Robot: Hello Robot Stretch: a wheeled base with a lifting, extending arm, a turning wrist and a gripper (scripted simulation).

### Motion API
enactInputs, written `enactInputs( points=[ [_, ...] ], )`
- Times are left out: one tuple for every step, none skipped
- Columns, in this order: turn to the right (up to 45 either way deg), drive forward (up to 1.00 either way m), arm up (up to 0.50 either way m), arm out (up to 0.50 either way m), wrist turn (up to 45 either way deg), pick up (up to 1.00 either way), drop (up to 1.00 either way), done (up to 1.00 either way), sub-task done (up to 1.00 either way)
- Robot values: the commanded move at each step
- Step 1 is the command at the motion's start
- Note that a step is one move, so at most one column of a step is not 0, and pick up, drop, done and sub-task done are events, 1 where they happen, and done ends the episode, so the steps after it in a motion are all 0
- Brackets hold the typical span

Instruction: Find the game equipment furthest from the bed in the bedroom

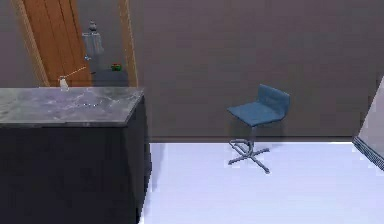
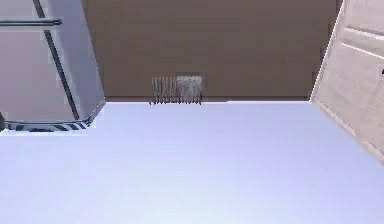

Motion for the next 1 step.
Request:
enactInputs(
  points=[
    [0.0, 1.00, 0.00, 0.00, 0.0, 0.00, 0.00, 0.00, 0.00]
  ],
)
